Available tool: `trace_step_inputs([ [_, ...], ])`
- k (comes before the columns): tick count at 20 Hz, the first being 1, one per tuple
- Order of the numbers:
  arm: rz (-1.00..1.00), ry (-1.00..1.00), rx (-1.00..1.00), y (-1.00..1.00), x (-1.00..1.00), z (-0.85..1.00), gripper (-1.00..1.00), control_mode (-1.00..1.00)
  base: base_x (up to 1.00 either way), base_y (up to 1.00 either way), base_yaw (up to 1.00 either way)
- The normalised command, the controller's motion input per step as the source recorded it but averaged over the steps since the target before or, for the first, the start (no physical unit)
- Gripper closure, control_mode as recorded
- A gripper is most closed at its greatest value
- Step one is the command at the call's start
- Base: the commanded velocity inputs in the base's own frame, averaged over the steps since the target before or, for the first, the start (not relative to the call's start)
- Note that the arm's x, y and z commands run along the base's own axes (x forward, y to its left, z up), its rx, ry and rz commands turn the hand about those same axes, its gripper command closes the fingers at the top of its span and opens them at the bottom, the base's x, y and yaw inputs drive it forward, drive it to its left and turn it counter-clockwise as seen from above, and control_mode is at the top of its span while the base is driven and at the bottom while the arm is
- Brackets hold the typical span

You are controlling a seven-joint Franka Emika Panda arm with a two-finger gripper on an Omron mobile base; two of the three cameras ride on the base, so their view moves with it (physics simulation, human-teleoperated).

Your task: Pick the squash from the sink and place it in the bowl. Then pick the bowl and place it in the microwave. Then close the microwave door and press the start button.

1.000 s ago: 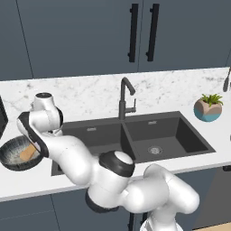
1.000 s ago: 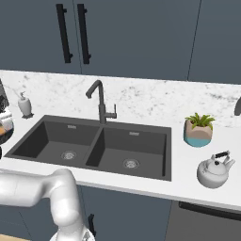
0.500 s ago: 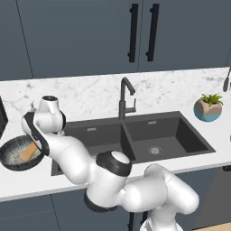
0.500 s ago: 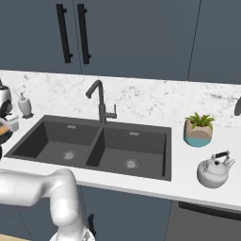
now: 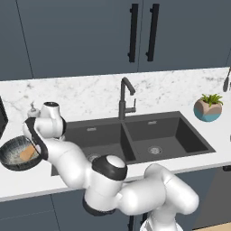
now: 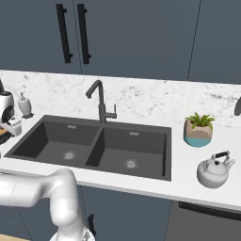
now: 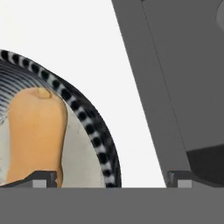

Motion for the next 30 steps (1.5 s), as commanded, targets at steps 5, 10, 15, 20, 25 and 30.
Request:
trace_step_inputs([
  [5,0.06,0.00,0.00,0.17,0.00,-0.29,-1.00,-1.00,0.00,0.00,0.00],
  [10,0.05,0.00,0.00,0.24,0.00,-0.24,1.00,-1.00,0.00,0.00,0.00],
  [15,0.01,-0.02,0.00,0.03,-0.02,-0.13,1.00,-1.00,0.00,0.00,0.00],
  [20,-0.05,-0.25,0.00,-0.02,-0.53,-0.01,1.00,-1.00,0.00,0.00,0.00],
  [25,-0.15,-0.30,0.03,-0.33,-0.81,0.08,1.00,-1.00,0.00,0.00,0.00],
  [30,-0.19,-0.20,0.08,-0.70,-0.60,0.41,1.00,-1.00,0.00,0.00,0.00],
])
